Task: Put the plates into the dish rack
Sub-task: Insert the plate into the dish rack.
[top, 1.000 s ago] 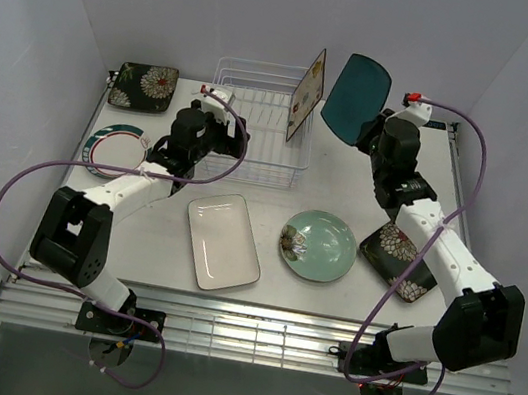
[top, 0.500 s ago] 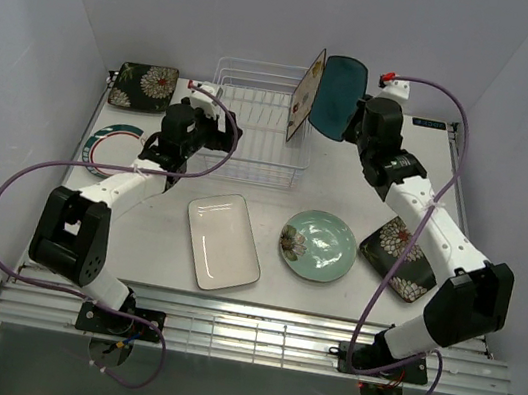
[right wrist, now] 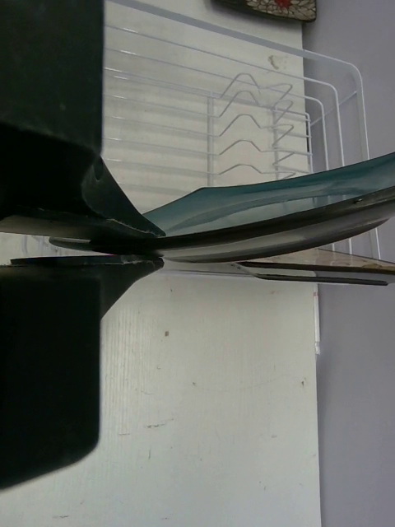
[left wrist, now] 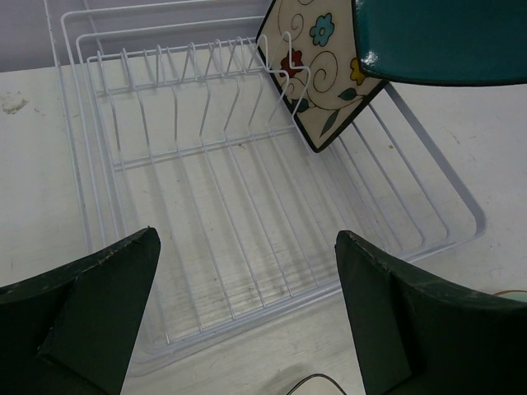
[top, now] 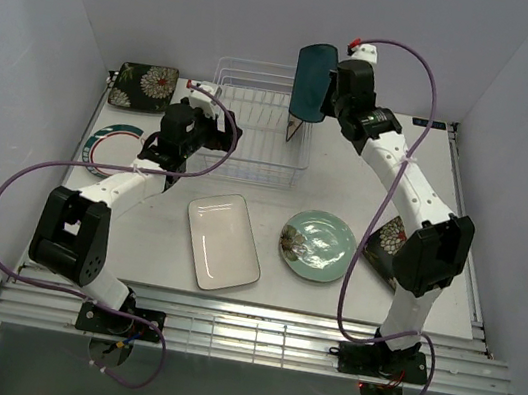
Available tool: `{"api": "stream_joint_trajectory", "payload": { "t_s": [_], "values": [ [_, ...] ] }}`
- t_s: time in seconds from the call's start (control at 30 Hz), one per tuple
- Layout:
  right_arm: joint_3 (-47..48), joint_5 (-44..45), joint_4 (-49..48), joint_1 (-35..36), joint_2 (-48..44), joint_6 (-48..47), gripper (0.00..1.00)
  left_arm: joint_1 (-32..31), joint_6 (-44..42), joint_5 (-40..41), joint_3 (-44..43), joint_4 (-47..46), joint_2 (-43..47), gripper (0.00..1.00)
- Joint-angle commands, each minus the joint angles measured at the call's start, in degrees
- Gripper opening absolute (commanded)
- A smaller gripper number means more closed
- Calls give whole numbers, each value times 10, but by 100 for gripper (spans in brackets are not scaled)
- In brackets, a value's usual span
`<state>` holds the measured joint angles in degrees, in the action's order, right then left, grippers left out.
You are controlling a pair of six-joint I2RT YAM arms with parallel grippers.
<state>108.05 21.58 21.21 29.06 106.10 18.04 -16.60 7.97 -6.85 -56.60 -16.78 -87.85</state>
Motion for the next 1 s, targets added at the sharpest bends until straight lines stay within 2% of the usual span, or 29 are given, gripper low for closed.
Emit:
{"api": "stream_joint_trajectory", "payload": {
  "t_s": [0.0, 0.27, 0.8, 0.97],
  "values": [
    [86, 14, -52, 0, 10, 0, 8, 1, 2, 1, -4, -9, 19, 98],
    [168, 21, -13, 1, 93, 0, 8, 2, -1, 1, -4, -9, 16, 98],
    [191, 40, -39, 1, 165, 12, 8, 1, -8, 3, -12, -8, -6, 98],
    [187, 82, -49, 17, 179, 16, 8, 1, -11, -5, -22, -9, -21, 98]
  ]
}}
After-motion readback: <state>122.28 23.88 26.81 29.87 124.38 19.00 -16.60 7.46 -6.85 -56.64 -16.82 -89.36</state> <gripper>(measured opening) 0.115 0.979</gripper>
